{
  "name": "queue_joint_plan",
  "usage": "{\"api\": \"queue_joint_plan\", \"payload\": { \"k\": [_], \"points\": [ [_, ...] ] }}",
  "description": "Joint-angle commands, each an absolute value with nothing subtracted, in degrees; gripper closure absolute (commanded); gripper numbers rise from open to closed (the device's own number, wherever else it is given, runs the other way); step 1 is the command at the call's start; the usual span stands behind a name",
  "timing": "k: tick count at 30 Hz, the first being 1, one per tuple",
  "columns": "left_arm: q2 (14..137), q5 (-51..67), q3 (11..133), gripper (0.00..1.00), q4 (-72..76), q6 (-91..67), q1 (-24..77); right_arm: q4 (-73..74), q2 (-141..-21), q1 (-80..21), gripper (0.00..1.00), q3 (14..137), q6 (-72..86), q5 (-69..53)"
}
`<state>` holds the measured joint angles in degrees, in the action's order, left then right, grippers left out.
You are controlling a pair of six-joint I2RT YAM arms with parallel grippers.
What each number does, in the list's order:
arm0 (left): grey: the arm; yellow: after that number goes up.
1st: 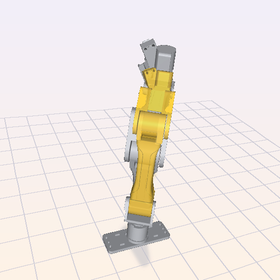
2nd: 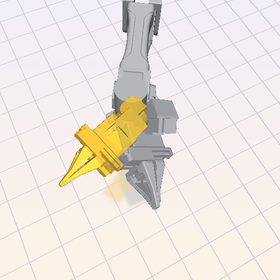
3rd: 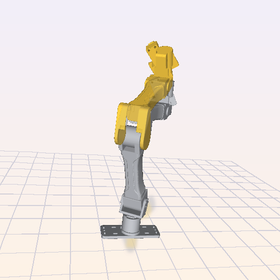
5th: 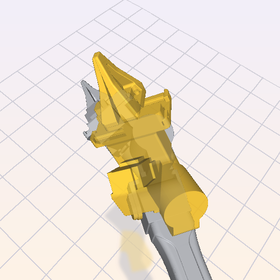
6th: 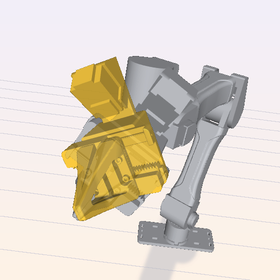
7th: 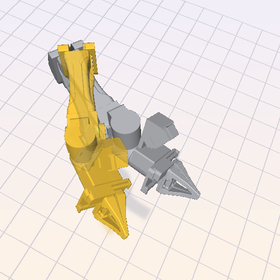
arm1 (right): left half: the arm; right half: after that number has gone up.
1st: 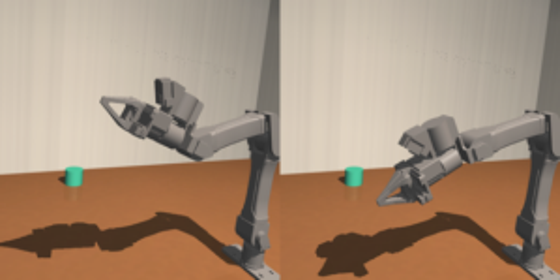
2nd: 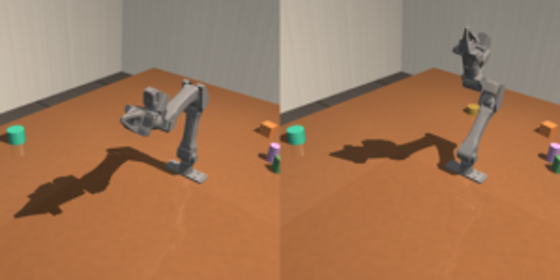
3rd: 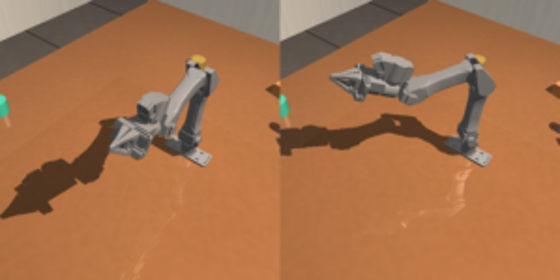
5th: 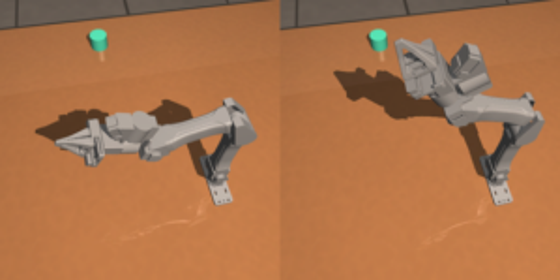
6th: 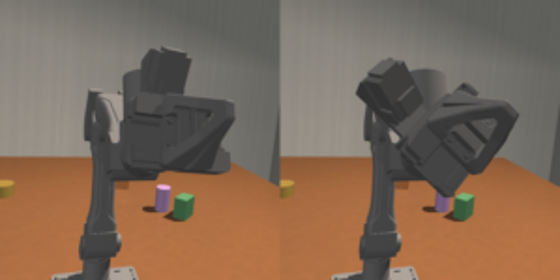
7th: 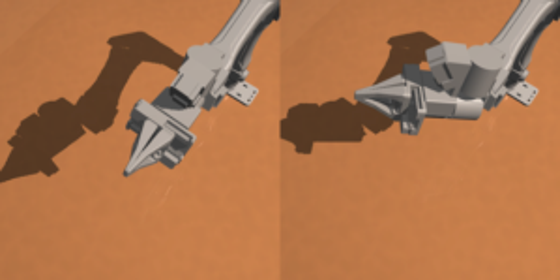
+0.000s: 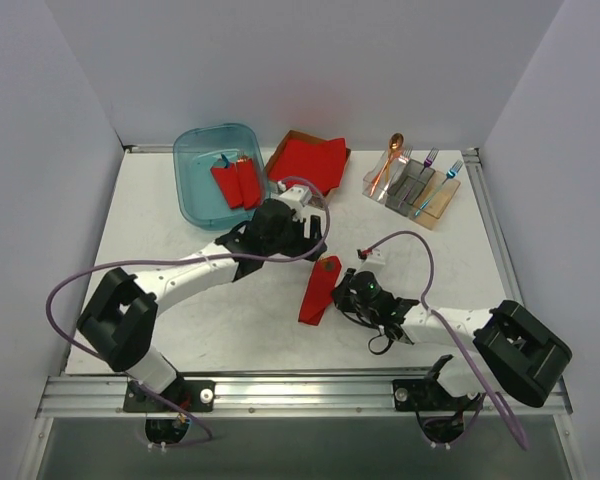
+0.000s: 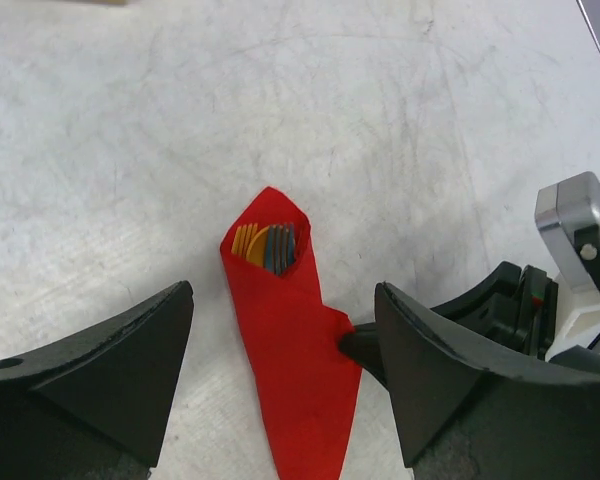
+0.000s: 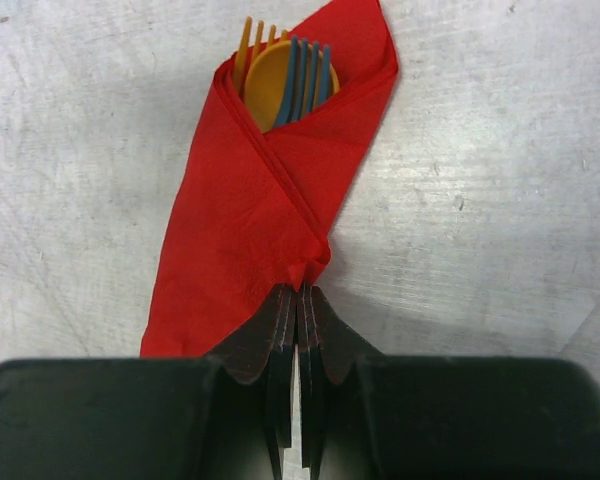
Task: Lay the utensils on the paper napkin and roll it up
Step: Adjust the napkin at the center of the board.
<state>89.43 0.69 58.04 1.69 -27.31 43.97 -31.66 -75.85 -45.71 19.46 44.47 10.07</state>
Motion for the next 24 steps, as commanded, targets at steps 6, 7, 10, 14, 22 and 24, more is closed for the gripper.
{"api": "queue_joint_plan", "payload": {
  "k": [6,7,10,14,22,24],
  "points": [
    [102.98,8.96,75.75,0.18,-15.37,-15.3,43.33,-30.94,-73.83,-44.65,1.0,19.07,40.87,9.58],
    [104.4,9.31,76.98,0.18,-15.9,-14.51,43.33,-31.02,-74.0,-44.56,1.0,18.99,40.87,9.41],
    [108.89,10.28,81.38,0.17,-18.1,-13.45,44.03,-31.2,-74.09,-44.38,1.0,18.81,40.96,9.23],
    [112.32,7.47,84.55,0.17,-21.61,-12.31,45.0,-31.46,-74.09,-44.12,1.0,18.46,41.13,9.14],
    [116.19,7.29,86.56,0.14,-21.8,-12.57,45.97,-32.26,-74.35,-44.03,1.0,18.1,41.49,8.61],
    [117.15,7.38,87.1,0.13,-21.88,-12.48,46.49,-32.08,-74.27,-44.03,1.0,18.11,41.57,8.7]
  ]
}}
